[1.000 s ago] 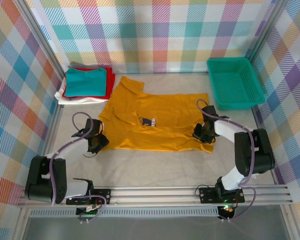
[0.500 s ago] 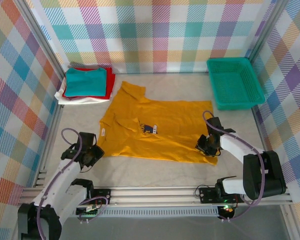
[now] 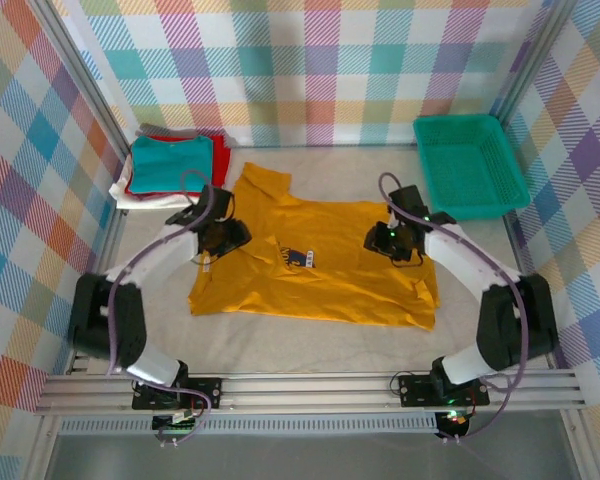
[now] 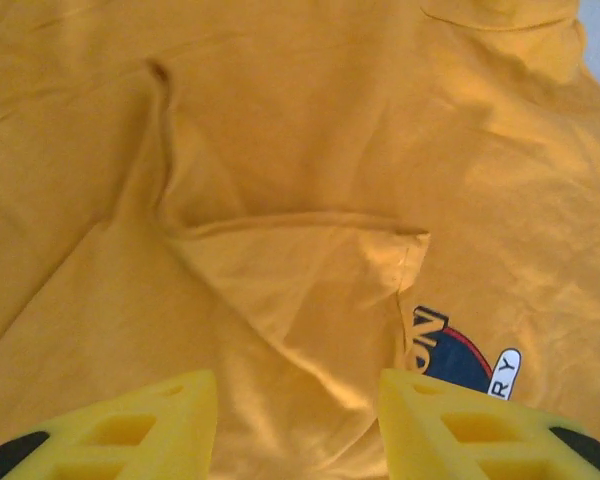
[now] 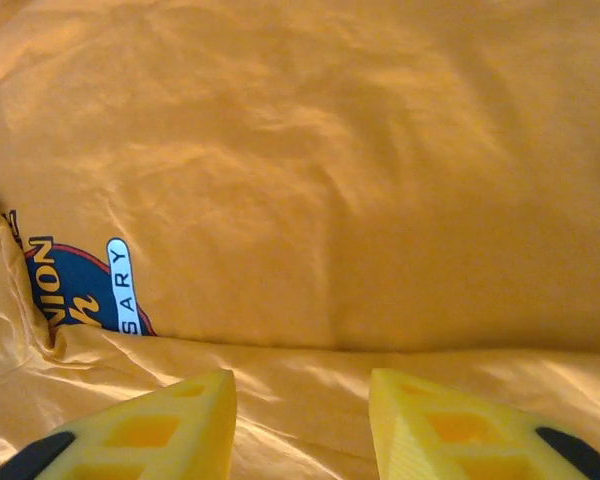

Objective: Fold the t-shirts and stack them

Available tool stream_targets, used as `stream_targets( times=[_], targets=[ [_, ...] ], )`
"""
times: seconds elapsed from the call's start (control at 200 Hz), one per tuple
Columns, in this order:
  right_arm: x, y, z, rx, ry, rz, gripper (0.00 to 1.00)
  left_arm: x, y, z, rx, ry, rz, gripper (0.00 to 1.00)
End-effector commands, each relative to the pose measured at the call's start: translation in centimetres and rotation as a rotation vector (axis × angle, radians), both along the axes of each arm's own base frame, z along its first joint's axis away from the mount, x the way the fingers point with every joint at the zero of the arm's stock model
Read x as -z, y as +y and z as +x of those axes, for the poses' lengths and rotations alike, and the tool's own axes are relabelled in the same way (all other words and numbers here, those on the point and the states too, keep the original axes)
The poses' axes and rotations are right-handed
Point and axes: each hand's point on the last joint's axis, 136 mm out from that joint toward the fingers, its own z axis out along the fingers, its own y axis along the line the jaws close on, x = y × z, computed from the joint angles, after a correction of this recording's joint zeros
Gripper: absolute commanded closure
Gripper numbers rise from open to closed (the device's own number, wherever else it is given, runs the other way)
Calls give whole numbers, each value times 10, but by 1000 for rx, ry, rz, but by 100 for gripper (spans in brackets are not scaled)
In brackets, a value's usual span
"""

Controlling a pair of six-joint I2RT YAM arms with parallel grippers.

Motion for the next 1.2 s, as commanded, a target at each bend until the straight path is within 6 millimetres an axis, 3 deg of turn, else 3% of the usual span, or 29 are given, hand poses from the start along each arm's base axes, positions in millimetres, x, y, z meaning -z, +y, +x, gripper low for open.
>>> stream_targets(
  times=[0.0,0.105,0.25,0.365,0.495,0.545,0.76,1.015,1.09,1.125,1.195],
  targets=[
    [-17,8,33,-44,-53,-26,57,-22,-6,47,78,-102,60,49],
    [-27,10,63,-42,-110,-40,55,-30,-12,104,126,-101,114,49],
    [-43,14,84,-40,-151,-7,54,-34,-16,175,102,-108,130,47],
    [-52,15,85,-50,-189,6,53,-24,-4,216,32,-118,120,43],
    [-46,14,78,-62,-189,10,51,-4,5,250,-14,-153,64,38],
    [-43,15,75,-73,-183,22,51,1,5,262,-17,-190,56,32],
    [-32,27,57,-107,-140,109,51,21,4,295,-11,-304,63,28],
    [-42,32,45,-120,-174,172,51,47,-3,308,39,-335,51,28],
    [-41,23,47,-87,-173,159,50,52,-8,311,59,-348,29,37],
    [-40,14,48,-52,-162,158,50,53,-10,313,63,-356,20,44],
    [-38,-8,54,27,-148,141,50,54,-13,314,64,-359,1,49]
  ],
)
